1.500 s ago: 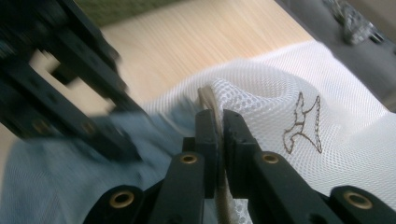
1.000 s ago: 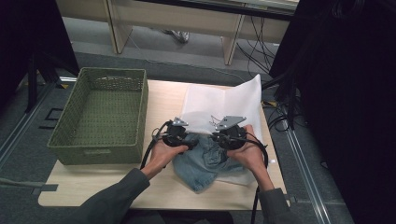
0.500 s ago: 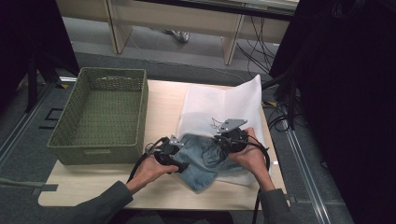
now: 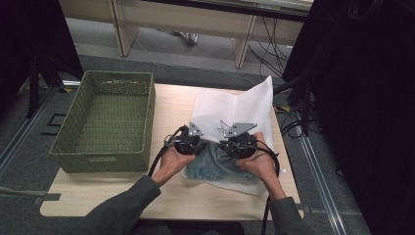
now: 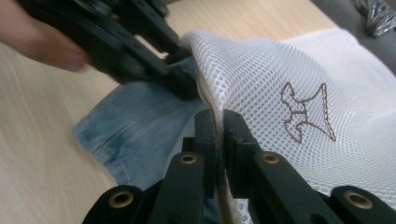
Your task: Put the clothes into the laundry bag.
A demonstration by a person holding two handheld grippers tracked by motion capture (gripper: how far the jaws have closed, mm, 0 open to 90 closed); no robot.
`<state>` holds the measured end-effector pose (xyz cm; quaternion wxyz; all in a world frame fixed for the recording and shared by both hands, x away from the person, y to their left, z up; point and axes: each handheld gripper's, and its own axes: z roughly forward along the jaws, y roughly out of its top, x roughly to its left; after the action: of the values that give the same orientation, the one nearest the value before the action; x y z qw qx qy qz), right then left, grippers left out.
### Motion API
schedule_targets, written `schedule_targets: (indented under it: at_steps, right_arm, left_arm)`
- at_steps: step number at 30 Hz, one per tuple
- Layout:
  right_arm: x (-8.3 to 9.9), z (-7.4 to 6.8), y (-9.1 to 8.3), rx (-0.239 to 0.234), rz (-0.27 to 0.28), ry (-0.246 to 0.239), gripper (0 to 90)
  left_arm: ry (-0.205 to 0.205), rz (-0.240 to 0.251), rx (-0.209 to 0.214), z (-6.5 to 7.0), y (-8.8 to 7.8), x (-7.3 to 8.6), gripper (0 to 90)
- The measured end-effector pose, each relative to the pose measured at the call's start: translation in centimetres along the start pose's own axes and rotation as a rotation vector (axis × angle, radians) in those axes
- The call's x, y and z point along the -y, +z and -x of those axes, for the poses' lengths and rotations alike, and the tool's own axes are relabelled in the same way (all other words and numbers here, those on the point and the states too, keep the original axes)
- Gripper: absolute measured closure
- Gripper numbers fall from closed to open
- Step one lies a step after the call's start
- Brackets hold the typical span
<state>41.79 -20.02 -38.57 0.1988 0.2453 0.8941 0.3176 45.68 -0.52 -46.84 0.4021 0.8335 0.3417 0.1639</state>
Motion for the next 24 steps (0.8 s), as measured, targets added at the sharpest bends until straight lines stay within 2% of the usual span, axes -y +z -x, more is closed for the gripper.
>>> schedule_targets:
  at_steps: [1, 2, 3, 4, 5, 6, 7, 8, 9, 11, 12, 13, 14, 15, 16, 17, 18, 19, 20, 21, 22, 23, 24]
  right_arm:
    - [0.3, 0.0, 0.2, -0.002, -0.007, 0.001, 86.0]
    - [0.7, -0.1, 0.4, 0.003, -0.025, 0.02, 86.0]
    - [1.0, 0.1, 0.6, -0.009, -0.032, 0.006, 86.0]
    - [1.4, 0.1, 0.8, -0.014, -0.038, 0.005, 86.0]
    - [1.6, 0.1, 0.9, -0.013, -0.049, 0.018, 86.0]
    - [1.6, 0.1, 0.9, -0.013, -0.049, 0.018, 86.0]
    - [2.0, 0.2, 1.0, -0.021, -0.053, 0.032, 85.9]
    - [2.0, 0.2, 1.0, -0.021, -0.053, 0.032, 85.9]
    - [2.0, 0.4, 1.0, -0.025, -0.041, 0.006, 85.9]
    - [1.9, 0.3, 1.0, -0.028, -0.047, 0.016, 85.8]
    - [2.0, 0.3, 0.8, -0.015, -0.041, 0.026, 85.7]
    - [2.0, 0.3, 0.8, -0.009, -0.039, 0.029, 85.7]
    - [2.0, 0.3, 0.8, -0.009, -0.039, 0.029, 85.7]
    - [2.0, 0.3, 0.8, -0.015, -0.034, 0.024, 85.6]
    - [2.0, 0.3, 0.8, -0.015, -0.034, 0.024, 85.6]
    - [1.9, 0.2, 0.7, 0.0, -0.036, 0.029, 85.5]
    - [1.9, 0.2, 0.7, -0.002, -0.037, 0.025, 85.5]
    - [1.9, 0.2, 0.7, -0.008, -0.037, 0.023, 85.5]
    - [2.0, 0.2, 0.7, -0.009, -0.038, 0.024, 85.4]
    - [2.0, 0.1, 0.7, -0.012, -0.049, 0.049, 85.4]
    - [2.0, 0.1, 0.7, -0.009, -0.047, 0.045, 85.4]
    - [2.0, 0.1, 0.7, -0.009, -0.047, 0.045, 85.4]
    - [2.0, 0.1, 0.8, -0.009, -0.049, 0.044, 85.3]
  left_arm:
    - [-0.034, -0.017, 0.002, -0.3, 0.8, 0.7, 75.7]
    - [-0.073, -0.028, 0.026, -0.5, 1.3, 1.4, 73.2]
    - [-0.093, -0.027, 0.045, -0.7, 1.4, 1.9, 69.4]
    - [-0.093, -0.027, 0.045, -0.7, 1.4, 1.9, 65.7]
    - [-0.098, -0.029, 0.051, -0.8, 0.6, 2.4, 58.5]
    - [-0.098, -0.029, 0.051, -0.8, 0.6, 2.4, 51.7]
    - [-0.1, -0.04, 0.075, -0.8, -0.6, 2.3, 45.8]
    - [-0.1, -0.04, 0.075, -0.8, -0.6, 2.3, 42.0]
    - [-0.085, -0.034, 0.071, -0.5, -2.4, 2.2, 35.2]
    - [-0.081, -0.028, 0.069, -0.2, -3.0, 2.2, 30.7]
    - [-0.044, -0.038, 0.09, 0.5, -4.6, 2.5, 28.6]
    - [-0.019, -0.043, 0.098, 0.8, -5.2, 2.8, 27.1]
    - [-0.019, -0.043, 0.098, 0.8, -5.2, 2.8, 26.8]
    - [0.001, -0.076, 0.111, 1.5, -5.8, 3.6, 25.4]
    - [0.001, -0.076, 0.111, 1.5, -5.8, 3.6, 23.5]
    - [0.016, -0.103, 0.144, 2.0, -5.9, 4.1, 21.8]
    - [0.059, -0.145, 0.163, 2.8, -5.6, 4.9, 21.7]
    - [0.1, -0.172, 0.157, 3.1, -5.3, 5.2, 21.0]
    - [0.123, -0.187, 0.144, 3.5, -4.9, 5.4, 20.2]
    - [0.149, -0.194, 0.137, 3.5, -4.4, 5.5, 20.4]
    - [0.145, -0.195, 0.135, 3.7, -3.9, 5.5, 21.2]
    - [0.145, -0.195, 0.135, 3.7, -3.9, 5.5, 23.3]
    - [0.2, -0.2, 0.138, 3.8, -2.9, 5.2, 32.2]
